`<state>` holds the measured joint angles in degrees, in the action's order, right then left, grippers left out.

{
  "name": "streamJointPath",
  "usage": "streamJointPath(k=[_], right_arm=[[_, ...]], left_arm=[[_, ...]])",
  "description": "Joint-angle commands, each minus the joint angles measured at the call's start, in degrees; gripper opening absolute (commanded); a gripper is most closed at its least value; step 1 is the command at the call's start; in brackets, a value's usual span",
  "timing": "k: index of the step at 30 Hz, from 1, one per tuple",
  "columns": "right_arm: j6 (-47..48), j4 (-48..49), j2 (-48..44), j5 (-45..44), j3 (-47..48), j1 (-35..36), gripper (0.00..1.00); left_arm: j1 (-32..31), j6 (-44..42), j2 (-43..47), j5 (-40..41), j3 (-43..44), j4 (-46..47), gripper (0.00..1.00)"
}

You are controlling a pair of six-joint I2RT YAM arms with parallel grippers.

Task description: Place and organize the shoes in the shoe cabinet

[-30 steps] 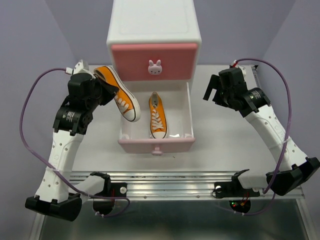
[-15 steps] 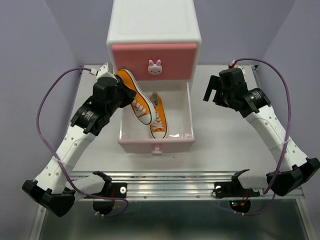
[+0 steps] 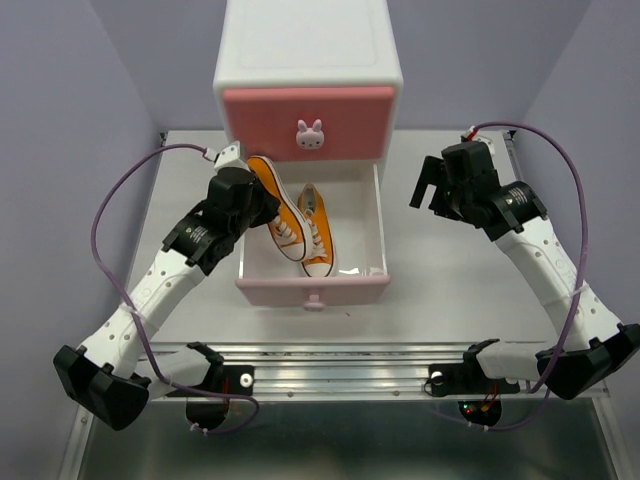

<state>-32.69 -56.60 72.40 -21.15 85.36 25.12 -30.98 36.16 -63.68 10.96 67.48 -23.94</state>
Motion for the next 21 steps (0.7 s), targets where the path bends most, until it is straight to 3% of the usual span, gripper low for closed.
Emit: streamJointPath(k=[1, 9, 21], right_arm=[[-0.1, -0.4, -1.5, -0.3, 0.0, -0.3, 1.00], [0.6, -0.4, -1.2, 0.3, -1.0, -0.3, 1.00], [1.0, 0.1, -1.4, 0.0, -2.0, -0.3, 1.00]], left_arm=[[-0.8, -1.0, 3.0, -2.0, -2.1, 3.2, 0.00], [-1.3, -2.4, 5.4, -3.3, -5.8, 2.4, 0.00], [-1.4, -7.4, -1.1, -1.8, -4.4, 0.5, 0.00]])
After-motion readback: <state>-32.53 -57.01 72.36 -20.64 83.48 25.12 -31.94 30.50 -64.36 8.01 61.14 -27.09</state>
